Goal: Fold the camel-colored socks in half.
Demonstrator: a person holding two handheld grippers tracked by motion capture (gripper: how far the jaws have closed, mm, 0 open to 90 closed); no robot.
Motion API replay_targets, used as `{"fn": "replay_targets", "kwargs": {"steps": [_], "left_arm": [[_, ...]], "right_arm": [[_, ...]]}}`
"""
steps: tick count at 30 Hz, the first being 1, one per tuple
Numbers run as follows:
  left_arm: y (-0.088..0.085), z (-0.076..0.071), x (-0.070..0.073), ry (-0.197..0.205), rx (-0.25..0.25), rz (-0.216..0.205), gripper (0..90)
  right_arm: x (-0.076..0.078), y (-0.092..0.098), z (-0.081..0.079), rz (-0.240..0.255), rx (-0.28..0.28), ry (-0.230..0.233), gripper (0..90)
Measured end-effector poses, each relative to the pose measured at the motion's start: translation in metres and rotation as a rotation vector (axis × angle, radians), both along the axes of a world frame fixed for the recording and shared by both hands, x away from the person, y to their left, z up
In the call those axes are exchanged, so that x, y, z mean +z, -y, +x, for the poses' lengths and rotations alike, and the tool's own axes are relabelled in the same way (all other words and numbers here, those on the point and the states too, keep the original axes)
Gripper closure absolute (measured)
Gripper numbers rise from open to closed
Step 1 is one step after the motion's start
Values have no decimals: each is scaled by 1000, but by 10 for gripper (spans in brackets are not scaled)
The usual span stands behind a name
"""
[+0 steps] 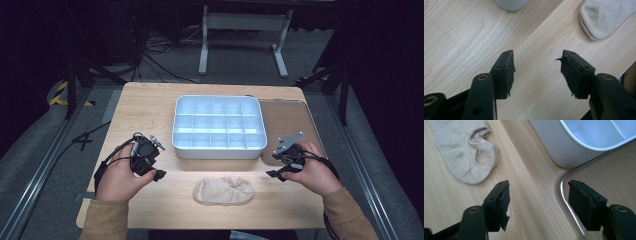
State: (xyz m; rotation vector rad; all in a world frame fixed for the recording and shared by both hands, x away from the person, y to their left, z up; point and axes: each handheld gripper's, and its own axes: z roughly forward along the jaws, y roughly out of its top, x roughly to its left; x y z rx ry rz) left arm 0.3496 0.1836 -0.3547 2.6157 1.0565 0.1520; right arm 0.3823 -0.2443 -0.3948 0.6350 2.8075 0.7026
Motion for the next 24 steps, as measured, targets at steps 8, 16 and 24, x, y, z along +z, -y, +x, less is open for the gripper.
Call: {"fn": "replay_targets", "kwargs": {"steps": [8, 16, 24], "left_arm": [[4, -3, 3, 7, -4, -24, 484], [19, -10, 9, -4, -35, -82, 513], [37, -13, 7, -26, -59, -104, 523]], "right_arm": [[0, -1, -2, 69, 12, -3, 434], [-2, -4, -3, 119, 23, -10, 441], [-2, -5, -3, 140, 18, -10, 434]]}}
